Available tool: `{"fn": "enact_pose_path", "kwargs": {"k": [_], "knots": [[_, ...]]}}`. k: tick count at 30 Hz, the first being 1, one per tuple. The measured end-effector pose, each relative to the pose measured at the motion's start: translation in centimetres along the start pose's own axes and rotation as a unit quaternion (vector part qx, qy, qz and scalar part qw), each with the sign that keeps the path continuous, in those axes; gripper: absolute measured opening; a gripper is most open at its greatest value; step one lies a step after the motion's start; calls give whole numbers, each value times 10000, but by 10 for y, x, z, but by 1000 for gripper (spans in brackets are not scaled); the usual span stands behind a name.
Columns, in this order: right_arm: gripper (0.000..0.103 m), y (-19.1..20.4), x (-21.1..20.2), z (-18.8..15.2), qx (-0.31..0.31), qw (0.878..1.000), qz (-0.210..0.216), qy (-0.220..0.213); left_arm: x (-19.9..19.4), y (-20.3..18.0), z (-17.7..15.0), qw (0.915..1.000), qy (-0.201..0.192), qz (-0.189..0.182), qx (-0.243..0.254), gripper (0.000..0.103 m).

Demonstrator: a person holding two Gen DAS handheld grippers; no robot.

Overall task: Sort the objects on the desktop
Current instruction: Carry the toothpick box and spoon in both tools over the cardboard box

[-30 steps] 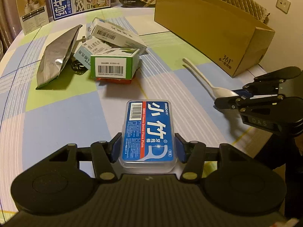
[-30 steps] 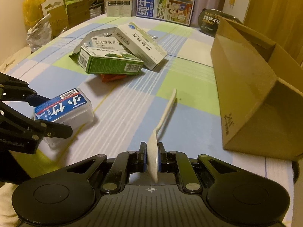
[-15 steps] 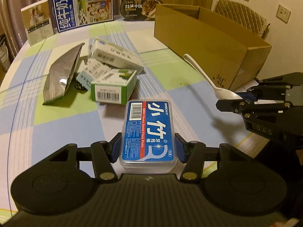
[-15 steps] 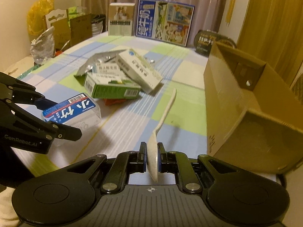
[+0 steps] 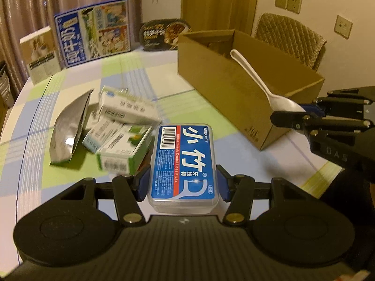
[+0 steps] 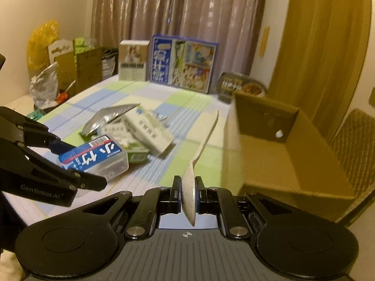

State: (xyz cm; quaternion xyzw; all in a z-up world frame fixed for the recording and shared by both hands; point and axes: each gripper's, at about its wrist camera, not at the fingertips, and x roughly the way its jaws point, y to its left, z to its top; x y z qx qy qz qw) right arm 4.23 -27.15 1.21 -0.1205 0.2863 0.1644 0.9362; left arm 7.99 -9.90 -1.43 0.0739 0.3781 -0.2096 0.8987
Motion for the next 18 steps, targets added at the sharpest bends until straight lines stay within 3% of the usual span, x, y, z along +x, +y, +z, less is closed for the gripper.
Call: {"fn": "enact_pose_path", "kwargs": {"k": [7,18], "knots": [[7,-51,-4,18,184,9992,-309,-184,5,-32,51,9990,-317,-241,211,51],[7,-147,18,35,571,9966,-593,-46,39,-88,126,9950,-605,-675,429,51]]}}
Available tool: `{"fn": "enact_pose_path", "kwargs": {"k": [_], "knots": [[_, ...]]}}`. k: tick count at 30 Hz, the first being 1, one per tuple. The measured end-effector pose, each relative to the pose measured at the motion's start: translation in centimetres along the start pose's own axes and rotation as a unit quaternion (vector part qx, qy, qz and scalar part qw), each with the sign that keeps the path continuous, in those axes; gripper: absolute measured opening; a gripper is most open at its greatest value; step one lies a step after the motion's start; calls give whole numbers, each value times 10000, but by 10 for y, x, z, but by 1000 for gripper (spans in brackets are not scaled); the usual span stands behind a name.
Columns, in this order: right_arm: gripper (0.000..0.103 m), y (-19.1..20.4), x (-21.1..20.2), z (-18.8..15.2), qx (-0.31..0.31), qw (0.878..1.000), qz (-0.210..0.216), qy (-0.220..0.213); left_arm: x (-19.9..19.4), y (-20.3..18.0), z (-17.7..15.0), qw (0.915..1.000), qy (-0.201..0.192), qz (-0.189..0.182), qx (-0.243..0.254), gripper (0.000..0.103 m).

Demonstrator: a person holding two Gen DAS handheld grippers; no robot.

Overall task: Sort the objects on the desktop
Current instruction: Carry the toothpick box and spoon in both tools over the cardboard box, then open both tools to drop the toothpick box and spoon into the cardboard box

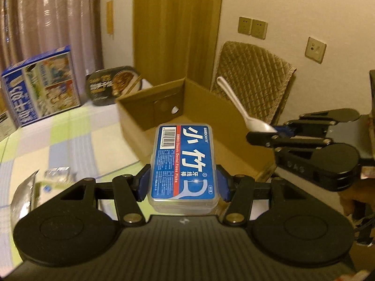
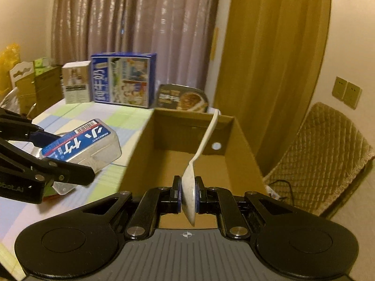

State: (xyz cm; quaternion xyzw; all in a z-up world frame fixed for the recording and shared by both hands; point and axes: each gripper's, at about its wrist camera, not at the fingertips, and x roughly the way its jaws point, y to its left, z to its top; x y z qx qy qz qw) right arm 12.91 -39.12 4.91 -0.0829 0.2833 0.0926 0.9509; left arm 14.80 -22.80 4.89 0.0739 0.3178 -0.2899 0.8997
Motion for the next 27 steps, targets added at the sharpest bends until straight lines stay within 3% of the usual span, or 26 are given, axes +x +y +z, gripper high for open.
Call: {"fn": "enact_pose_path", "kwargs": {"k": [8,20,27], "knots": [[7,-28,19,2,111,9999,18,90,40,-14,24,9999,75,-132,-58,51],[7,-46,35,-10,232,9995,-10,194,84,-18,25,9995,245,-179,-124,55],[7,-49,34,-16,273,9993,-17,238,75,-9,19,9997,128,-43,-206,60]]}}
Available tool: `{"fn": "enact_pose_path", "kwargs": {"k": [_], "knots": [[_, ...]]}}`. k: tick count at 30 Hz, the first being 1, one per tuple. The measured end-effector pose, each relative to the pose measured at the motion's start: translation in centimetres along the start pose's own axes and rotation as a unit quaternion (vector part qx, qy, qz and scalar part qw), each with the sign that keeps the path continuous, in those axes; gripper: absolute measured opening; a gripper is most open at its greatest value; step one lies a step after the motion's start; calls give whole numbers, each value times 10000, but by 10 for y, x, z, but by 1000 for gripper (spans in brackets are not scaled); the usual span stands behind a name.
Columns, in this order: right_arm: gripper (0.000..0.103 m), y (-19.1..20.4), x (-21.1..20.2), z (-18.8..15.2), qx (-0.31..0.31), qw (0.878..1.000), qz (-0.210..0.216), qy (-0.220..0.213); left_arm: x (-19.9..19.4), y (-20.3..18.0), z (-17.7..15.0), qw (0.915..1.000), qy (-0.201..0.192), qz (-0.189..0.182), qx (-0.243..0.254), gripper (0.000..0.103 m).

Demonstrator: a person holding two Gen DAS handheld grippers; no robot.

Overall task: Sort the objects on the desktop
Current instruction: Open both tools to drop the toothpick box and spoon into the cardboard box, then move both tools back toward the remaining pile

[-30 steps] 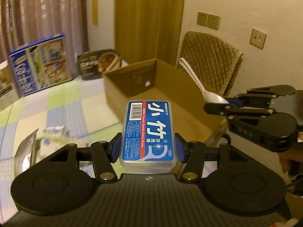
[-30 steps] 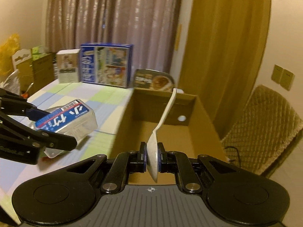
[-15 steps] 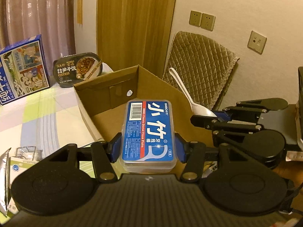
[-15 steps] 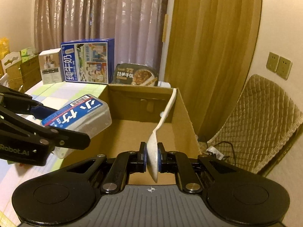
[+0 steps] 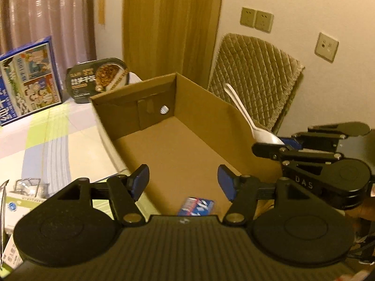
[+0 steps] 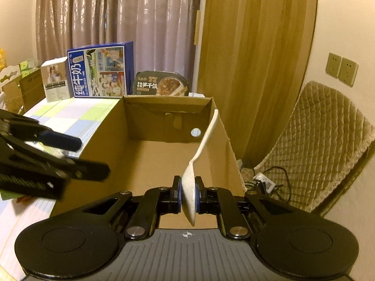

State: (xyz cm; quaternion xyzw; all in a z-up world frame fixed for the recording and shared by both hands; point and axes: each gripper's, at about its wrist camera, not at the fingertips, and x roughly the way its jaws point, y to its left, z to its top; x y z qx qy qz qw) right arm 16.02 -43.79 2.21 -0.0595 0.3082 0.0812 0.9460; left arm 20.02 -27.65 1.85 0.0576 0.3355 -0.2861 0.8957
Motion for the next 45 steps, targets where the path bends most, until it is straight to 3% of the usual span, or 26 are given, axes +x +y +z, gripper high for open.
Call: {"fn": "enact_pose_path", "kwargs": {"k": [10,12,14,25,33,38,45], "knots": [[11,7,1,5,151,9997,181,-115,-43,23,-9,9988,-278,186,-360,67],[35,8,-2,5,185,9996,153,-154,-51,27,-14,9984,-291,251,-412,67],[46,9,-8,4,201,9995,142,-202,-59,32,-20,9981,-297,330,-429,71],[50,56,-56,-18,26,9993,271,-271,-110,58,-73,9959,-125,755,-474,84],[66,114,-85,-30,-7,9958,856,-327,-153,92,-123,9915,70,991,-837,92],[71,147,-88,-41,9,9921,1248,-129,-178,111,-153,9868,172,1240,-1031,95],[73,174,-82,-49,-5,9890,1473,167,-205,137,-179,9801,183,1535,-1250,96]]}}
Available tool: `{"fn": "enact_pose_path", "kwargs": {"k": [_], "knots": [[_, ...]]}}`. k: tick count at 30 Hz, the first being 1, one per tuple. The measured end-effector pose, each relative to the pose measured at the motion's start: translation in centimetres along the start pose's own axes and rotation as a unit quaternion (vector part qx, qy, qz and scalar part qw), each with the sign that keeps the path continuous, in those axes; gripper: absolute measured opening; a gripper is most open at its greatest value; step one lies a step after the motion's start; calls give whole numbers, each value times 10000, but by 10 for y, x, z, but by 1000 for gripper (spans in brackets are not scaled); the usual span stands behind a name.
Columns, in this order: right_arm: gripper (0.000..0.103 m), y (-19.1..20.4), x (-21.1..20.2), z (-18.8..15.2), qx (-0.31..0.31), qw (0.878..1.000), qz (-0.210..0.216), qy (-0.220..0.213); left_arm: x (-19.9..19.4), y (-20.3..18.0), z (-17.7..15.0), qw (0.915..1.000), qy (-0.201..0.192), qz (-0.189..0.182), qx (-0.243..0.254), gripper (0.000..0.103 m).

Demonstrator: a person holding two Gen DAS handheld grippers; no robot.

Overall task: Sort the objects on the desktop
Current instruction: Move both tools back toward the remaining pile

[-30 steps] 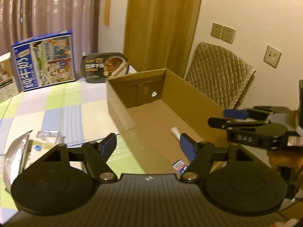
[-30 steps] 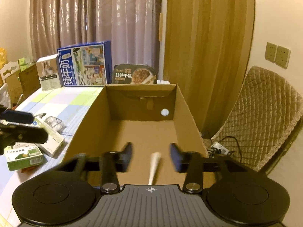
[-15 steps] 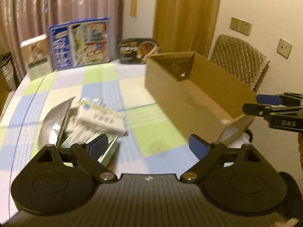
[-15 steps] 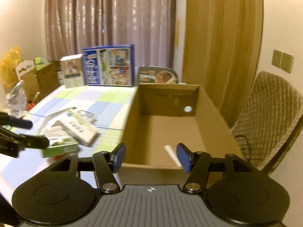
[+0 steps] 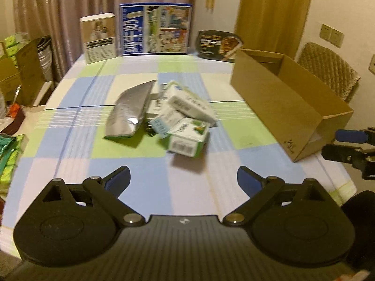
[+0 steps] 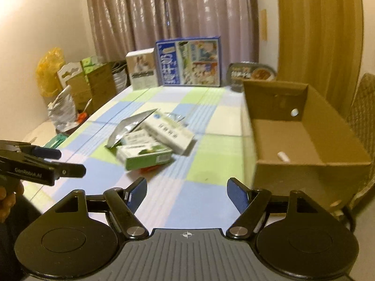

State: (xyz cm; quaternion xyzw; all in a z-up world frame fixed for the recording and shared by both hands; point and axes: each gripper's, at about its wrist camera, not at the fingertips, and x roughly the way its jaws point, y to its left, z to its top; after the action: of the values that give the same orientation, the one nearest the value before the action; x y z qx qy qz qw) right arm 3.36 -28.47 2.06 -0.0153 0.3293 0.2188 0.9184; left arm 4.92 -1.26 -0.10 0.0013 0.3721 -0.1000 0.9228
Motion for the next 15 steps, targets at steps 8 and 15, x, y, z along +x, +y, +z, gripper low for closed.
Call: {"fn": "enact_pose_path", "kwargs": {"k": [8,15], "knots": [[76,22,25,13,25,9998,88,195,1,32,-3,9997,48,233,-87,98],[87,46,65,22,-61,9981,387,477,15,58,1,9990,99,350,-246,99]]}}
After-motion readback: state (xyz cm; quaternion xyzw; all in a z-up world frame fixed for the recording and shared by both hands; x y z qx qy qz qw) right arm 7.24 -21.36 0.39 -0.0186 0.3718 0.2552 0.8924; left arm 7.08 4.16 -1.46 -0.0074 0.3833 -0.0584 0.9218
